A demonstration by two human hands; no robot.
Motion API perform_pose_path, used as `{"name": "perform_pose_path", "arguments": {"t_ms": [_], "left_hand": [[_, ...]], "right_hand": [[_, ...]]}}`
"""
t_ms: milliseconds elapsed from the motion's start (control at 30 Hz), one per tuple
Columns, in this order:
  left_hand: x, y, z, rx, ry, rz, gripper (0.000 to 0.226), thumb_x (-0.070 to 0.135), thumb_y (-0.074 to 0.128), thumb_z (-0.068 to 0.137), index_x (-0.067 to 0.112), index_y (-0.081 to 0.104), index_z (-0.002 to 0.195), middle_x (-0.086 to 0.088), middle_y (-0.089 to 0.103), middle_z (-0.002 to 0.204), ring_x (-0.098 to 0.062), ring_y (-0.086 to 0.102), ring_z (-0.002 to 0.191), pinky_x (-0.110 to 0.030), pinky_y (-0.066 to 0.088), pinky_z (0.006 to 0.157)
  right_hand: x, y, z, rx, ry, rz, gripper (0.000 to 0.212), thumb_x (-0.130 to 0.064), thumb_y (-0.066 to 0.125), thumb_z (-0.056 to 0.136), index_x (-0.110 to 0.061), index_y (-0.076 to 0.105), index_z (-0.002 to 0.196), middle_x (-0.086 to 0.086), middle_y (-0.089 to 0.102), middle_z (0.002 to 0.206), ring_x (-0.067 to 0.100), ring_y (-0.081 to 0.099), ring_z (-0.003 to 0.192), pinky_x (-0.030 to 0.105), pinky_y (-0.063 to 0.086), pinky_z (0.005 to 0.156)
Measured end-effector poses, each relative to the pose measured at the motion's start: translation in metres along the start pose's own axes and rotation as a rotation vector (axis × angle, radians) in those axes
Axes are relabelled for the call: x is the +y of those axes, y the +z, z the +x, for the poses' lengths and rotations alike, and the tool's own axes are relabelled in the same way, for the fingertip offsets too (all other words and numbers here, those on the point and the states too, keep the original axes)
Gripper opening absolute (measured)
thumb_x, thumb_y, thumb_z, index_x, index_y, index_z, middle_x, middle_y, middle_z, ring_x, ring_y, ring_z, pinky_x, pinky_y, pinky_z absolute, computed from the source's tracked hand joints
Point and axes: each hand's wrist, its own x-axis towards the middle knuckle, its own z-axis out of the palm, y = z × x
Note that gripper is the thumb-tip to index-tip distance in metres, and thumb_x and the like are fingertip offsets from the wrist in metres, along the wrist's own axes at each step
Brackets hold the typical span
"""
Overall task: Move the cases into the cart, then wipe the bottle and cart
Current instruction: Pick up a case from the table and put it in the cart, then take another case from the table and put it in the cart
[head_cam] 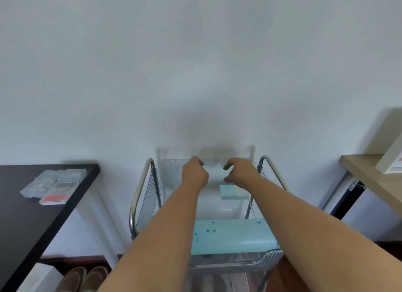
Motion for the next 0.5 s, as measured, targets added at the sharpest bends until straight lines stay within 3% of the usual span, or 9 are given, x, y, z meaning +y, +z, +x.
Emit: {"name": "perform_pose_path", "arguments": {"t_ms": [100,267,400,500], "left_hand": [[0.016,-0.048,-0.012,0.072,0.086,-0.008,0.039,-0.004,0.058,0.086,0.015,0.057,0.120,-0.009,0.063,0.115,-0.019,0.060,0.086,-0.023,0.048,0.061],[0.025,-0.149,-0.039,0.205,0.221,-0.057,0.036,0.000,0.054,0.085,0.022,0.060,0.112,-0.001,0.065,0.105,-0.012,0.061,0.080,-0.018,0.044,0.052],[-0.003,-0.228,-0.059,0.328,0.227,-0.070,0.032,0.004,0.056,0.086,0.024,0.061,0.110,0.004,0.066,0.100,-0.011,0.064,0.082,-0.018,0.045,0.051],[-0.044,-0.281,-0.070,0.413,0.143,-0.095,0.034,0.002,0.057,0.086,0.023,0.061,0.112,0.002,0.068,0.102,-0.011,0.063,0.081,-0.022,0.047,0.059]], "right_hand": [[-0.035,-0.007,-0.015,0.024,-0.103,0.195,0.032,-0.015,0.078,0.073,-0.026,0.067,0.101,0.001,0.069,0.092,0.010,0.062,0.074,0.018,0.044,0.055],[-0.107,-0.007,-0.035,0.018,-0.254,0.396,0.026,-0.016,0.076,0.075,-0.028,0.069,0.097,-0.003,0.071,0.085,0.010,0.063,0.069,0.021,0.045,0.050],[-0.162,0.015,-0.046,-0.040,-0.362,0.538,0.022,-0.014,0.070,0.079,-0.028,0.069,0.095,0.000,0.072,0.084,0.015,0.064,0.071,0.035,0.054,0.067],[-0.205,0.046,-0.054,-0.108,-0.405,0.597,0.020,-0.013,0.066,0.081,-0.027,0.069,0.094,0.002,0.072,0.081,0.015,0.064,0.072,0.039,0.056,0.075]]}}
